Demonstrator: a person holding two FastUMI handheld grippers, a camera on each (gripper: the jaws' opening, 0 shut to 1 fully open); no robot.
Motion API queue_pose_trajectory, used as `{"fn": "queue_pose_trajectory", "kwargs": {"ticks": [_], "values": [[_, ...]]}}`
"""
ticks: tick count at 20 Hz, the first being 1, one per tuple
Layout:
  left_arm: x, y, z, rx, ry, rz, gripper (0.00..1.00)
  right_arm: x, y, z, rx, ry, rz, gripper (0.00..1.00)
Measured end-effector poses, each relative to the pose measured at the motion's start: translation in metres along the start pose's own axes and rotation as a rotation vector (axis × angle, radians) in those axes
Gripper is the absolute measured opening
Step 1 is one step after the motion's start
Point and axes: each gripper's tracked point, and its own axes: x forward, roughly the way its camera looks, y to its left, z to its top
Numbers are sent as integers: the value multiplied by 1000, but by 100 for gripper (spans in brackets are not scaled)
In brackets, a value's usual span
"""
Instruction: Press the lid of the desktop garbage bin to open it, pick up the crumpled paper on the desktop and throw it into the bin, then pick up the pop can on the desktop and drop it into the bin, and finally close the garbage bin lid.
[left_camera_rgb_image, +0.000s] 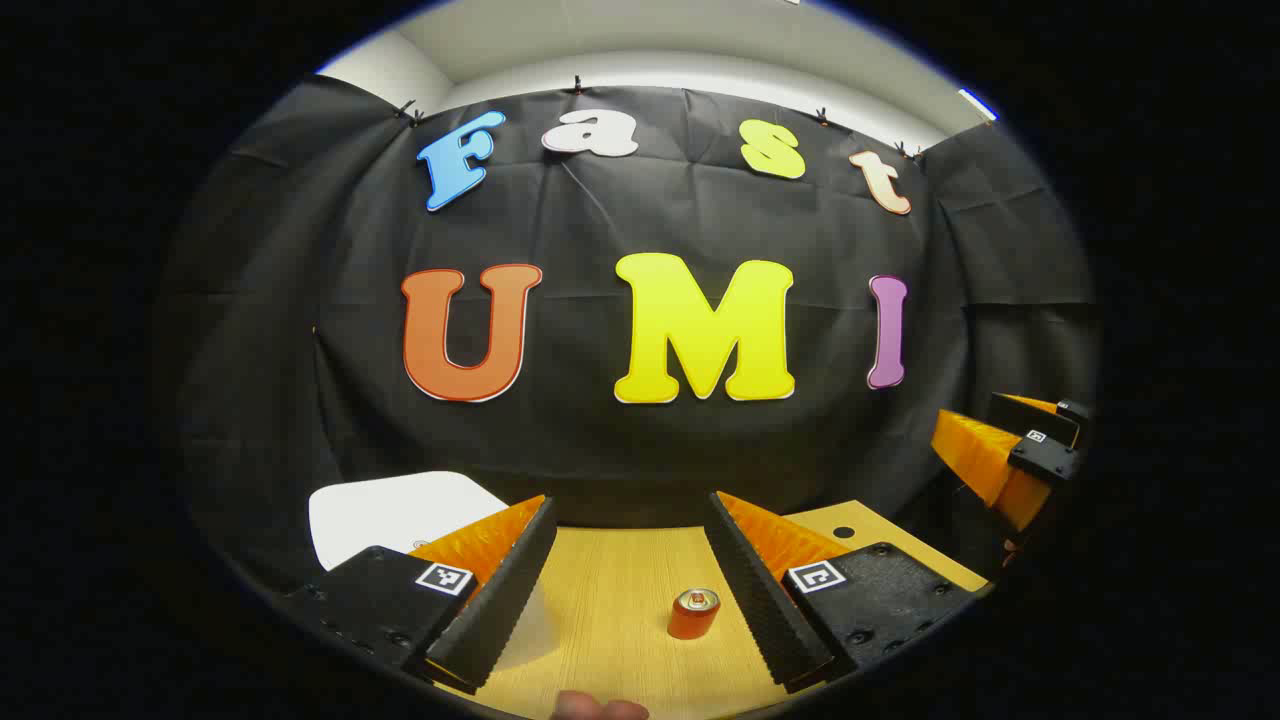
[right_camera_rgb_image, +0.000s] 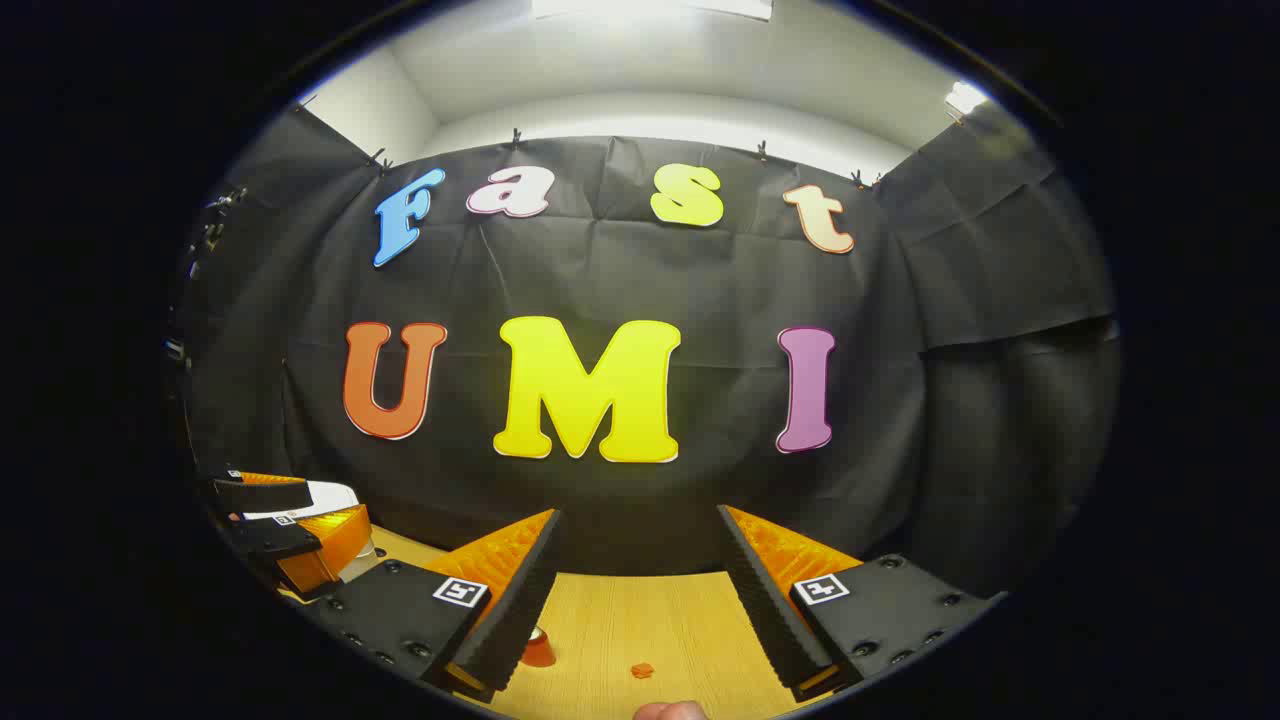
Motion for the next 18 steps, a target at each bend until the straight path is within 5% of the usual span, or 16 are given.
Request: {"fn": "queue_pose_trajectory", "kwargs": {"ticks": [18], "values": [[3, -15, 5, 26, -21, 28, 98, 19, -31, -7, 55, 9, -33, 95]]}}
